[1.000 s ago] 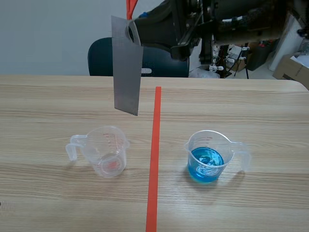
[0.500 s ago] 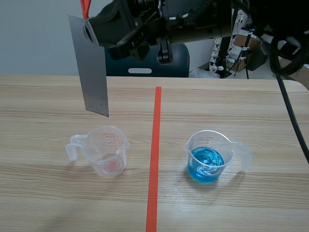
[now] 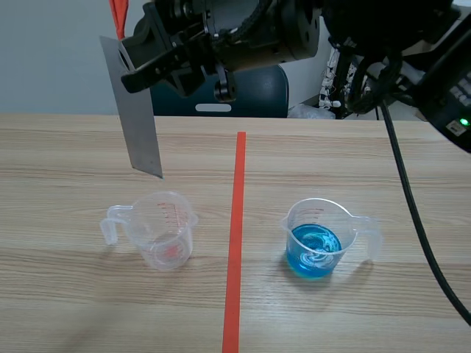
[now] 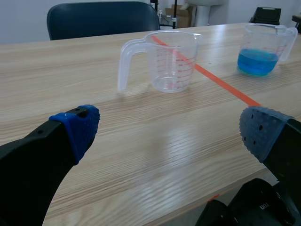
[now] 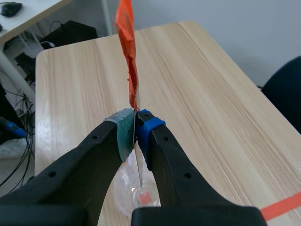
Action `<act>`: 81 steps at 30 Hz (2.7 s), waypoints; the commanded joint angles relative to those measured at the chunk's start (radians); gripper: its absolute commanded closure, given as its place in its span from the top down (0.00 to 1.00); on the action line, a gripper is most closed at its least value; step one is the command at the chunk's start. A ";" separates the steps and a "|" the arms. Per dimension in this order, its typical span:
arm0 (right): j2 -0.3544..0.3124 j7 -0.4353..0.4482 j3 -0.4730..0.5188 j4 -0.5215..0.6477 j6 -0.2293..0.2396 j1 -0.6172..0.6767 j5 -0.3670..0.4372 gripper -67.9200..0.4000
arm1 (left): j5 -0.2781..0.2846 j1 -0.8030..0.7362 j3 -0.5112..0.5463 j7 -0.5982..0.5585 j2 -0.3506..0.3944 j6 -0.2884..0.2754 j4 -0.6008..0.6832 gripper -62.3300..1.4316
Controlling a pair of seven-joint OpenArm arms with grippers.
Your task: Do the redox reaction experiment. move the plate over the left beaker
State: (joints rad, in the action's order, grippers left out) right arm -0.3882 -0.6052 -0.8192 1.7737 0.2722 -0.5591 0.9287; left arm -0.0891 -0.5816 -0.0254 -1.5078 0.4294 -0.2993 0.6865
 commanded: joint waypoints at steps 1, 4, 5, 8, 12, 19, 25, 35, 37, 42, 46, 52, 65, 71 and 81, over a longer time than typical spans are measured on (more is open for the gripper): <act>0.003 0.016 0.012 0.001 -0.008 -0.023 0.013 0.02 | 0.010 -0.001 0.002 -0.046 0.004 -0.001 0.024 1.00; 0.003 0.016 0.012 0.001 -0.022 -0.021 0.013 0.02 | 0.010 0.003 0.002 -0.046 0.003 -0.001 0.025 1.00; 0.003 0.017 0.012 0.001 -0.022 -0.016 0.013 0.02 | 0.009 0.003 0.002 -0.046 0.003 -0.001 0.029 1.00; 0.006 0.019 0.012 0.001 -0.022 0.003 0.012 0.02 | 0.010 0.012 0.002 -0.046 0.003 0.002 0.031 1.00; 0.023 0.010 0.010 0.001 -0.022 0.014 -0.010 0.02 | 0.009 0.026 0.002 -0.046 0.003 0.020 0.040 1.00; 0.048 0.007 0.007 0.001 -0.021 0.013 -0.010 0.02 | -0.007 0.031 0.002 -0.046 0.004 0.028 0.072 1.00; 0.050 0.008 0.006 0.001 -0.021 0.013 -0.010 0.02 | -0.007 0.031 0.002 -0.046 0.004 0.028 0.074 1.00; 0.053 0.001 0.006 0.001 -0.021 0.013 -0.010 0.02 | -0.006 0.031 0.002 -0.046 0.004 0.028 0.074 1.00; 0.053 -0.004 0.006 0.001 -0.021 0.013 -0.010 0.02 | -0.006 0.031 0.002 -0.046 0.004 0.028 0.074 1.00; 0.053 -0.012 0.006 0.001 -0.021 0.010 -0.010 0.02 | -0.006 0.031 0.002 -0.046 0.004 0.028 0.074 1.00; 0.053 -0.014 0.006 0.001 -0.021 0.008 -0.010 0.02 | -0.005 0.031 0.002 -0.046 0.004 0.028 0.074 1.00; 0.053 -0.018 0.006 0.001 -0.021 0.008 -0.010 0.02 | -0.005 0.031 0.002 -0.046 0.004 0.028 0.074 1.00; 0.053 -0.021 0.006 0.001 -0.021 0.008 -0.010 0.02 | -0.005 0.031 0.002 -0.046 0.003 0.028 0.074 1.00; 0.053 -0.021 0.006 0.001 -0.021 0.008 -0.010 0.02 | -0.005 0.031 0.002 -0.046 0.003 0.028 0.074 1.00; 0.053 -0.021 0.006 0.001 -0.021 0.008 -0.010 0.02 | -0.005 0.031 0.002 -0.046 0.003 0.027 0.074 1.00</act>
State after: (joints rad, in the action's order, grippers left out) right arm -0.3431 -0.6380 -0.8192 1.7706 0.2504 -0.5228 0.9119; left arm -0.1040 -0.5488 -0.0250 -1.5082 0.4297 -0.2691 0.7502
